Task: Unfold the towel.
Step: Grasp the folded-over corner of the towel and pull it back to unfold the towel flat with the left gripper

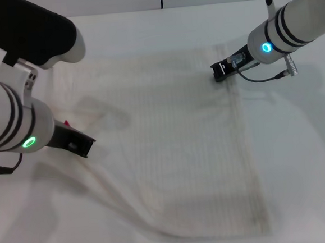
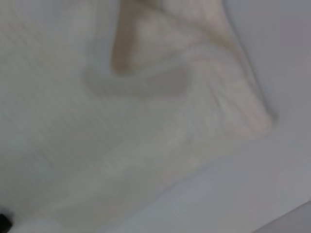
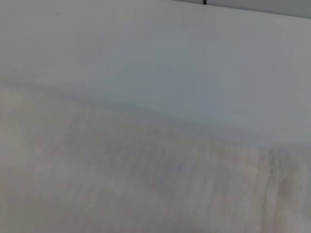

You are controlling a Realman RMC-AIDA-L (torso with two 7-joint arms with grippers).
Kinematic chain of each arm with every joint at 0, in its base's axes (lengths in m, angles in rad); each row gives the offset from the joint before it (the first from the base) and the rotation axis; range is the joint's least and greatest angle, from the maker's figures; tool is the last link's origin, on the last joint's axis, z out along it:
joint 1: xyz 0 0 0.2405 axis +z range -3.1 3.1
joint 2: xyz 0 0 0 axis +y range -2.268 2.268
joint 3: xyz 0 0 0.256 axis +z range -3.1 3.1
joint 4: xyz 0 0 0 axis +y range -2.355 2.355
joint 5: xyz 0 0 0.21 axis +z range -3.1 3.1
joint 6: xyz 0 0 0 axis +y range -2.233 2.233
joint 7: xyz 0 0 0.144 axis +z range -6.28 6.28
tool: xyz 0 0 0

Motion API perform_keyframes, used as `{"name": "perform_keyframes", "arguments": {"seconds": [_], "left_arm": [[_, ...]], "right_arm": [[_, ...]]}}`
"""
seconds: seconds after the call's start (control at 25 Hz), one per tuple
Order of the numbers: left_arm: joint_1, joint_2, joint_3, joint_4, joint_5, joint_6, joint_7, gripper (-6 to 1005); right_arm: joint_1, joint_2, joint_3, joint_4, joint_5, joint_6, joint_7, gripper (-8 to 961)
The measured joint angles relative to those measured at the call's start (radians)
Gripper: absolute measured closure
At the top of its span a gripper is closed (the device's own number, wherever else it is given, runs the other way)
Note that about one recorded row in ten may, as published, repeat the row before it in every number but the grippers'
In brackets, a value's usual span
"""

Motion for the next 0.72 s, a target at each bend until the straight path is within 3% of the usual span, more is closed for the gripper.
{"name": "perform_keyframes", "arguments": {"seconds": [0.72], "left_arm": [[0.094, 0.008, -0.047, -0.095, 0.0, -0.116, -0.026, 885]], "right_arm": [[0.0, -0.001, 0.0, 0.0, -0.001, -0.002, 0.0, 946]]}}
